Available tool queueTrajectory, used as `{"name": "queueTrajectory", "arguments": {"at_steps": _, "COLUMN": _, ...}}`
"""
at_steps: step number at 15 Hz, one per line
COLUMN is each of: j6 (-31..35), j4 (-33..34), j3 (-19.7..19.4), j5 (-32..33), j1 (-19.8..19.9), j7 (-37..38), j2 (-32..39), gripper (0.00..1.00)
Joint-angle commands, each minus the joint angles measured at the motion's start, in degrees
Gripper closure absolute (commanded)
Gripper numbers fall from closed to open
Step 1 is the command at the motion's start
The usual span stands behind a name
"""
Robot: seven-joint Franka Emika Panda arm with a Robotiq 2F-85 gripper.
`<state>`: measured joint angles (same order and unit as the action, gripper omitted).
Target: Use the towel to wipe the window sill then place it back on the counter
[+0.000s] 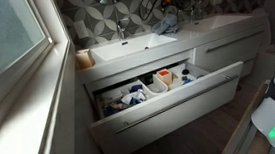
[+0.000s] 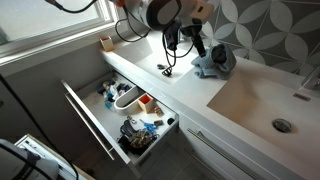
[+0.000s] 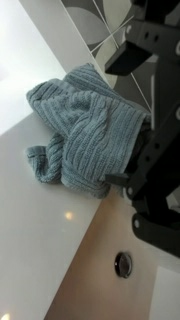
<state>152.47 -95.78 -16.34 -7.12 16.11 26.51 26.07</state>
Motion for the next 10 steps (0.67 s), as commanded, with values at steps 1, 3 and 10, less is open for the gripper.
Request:
{"name": "queueTrajectory", "arguments": {"at_steps": 1, "j6": 1.2, "j4": 1.5, "j3": -0.9, "j5": -0.7, "j1": -0.2, "j7": -0.5, "j2": 1.9, "gripper": 0.00}}
{"name": "queueTrajectory", "arguments": {"at_steps": 3, "j6": 2.5, "j4": 3.5, "j3": -1.4, "j5": -0.6, "j1": 0.0, "j7": -0.5, "j2": 4.2, "gripper": 0.00}}
{"name": "queueTrajectory", "arguments": {"at_steps": 10, "j6": 3.7, "j4": 7.8, "j3": -6.4, "j5": 3.7, "j1": -2.3, "j7": 2.9, "j2": 10.3, "gripper": 0.00}}
